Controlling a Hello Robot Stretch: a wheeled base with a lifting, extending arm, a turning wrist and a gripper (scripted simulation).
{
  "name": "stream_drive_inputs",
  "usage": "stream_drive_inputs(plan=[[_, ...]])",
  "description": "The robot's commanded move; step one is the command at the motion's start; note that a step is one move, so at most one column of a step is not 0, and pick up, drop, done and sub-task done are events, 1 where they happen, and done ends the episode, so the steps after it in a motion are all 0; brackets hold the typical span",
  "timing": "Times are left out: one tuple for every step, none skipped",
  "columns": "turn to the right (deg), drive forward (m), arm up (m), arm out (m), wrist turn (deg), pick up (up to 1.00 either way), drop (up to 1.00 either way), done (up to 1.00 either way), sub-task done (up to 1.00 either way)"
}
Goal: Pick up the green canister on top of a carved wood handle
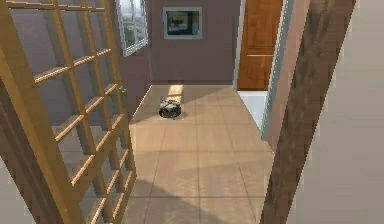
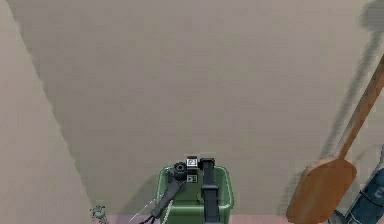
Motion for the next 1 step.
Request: stream_drive_inputs(plan=[[0.0,0.00,0.00,0.00,45.0,0.00,0.00,0.00,0.00]])
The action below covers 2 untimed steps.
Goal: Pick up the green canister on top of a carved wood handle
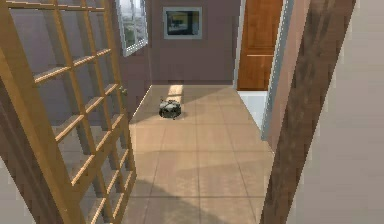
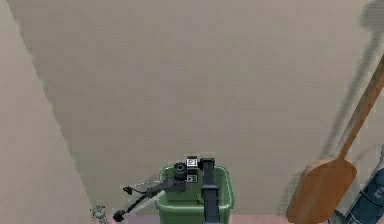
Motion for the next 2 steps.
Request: stream_drive_inputs(plan=[[0.0,0.00,0.00,0.00,45.0,0.00,0.00,0.00,0.00],[0.0,0.00,0.00,0.00,45.0,0.00,0.00,0.00,0.00]])
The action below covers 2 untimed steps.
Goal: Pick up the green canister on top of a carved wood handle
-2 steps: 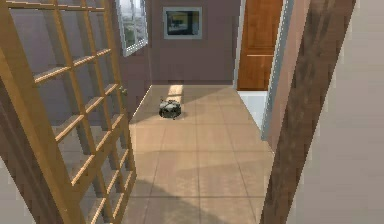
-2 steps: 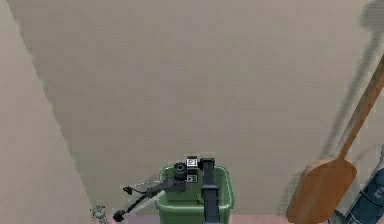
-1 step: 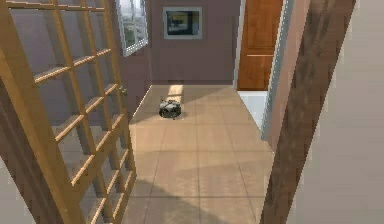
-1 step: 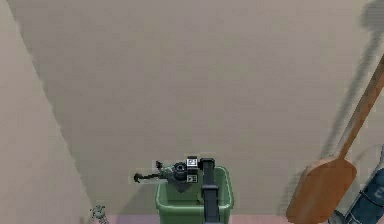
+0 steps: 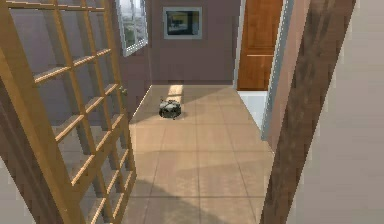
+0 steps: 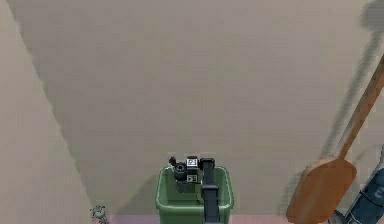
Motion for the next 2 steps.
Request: stream_drive_inputs(plan=[[0.0,0.00,0.00,0.00,24.0,0.00,0.00,0.00,0.00],[0.0,0.00,-0.30,0.00,0.0,0.00,0.00,0.00,0.00]])
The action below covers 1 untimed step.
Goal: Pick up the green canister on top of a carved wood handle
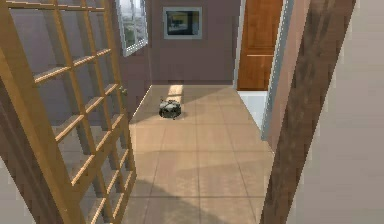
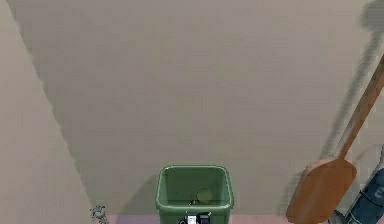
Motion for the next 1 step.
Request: stream_drive_inputs(plan=[[0.0,0.00,0.00,0.00,0.0,1.00,0.00,0.00,0.00]])
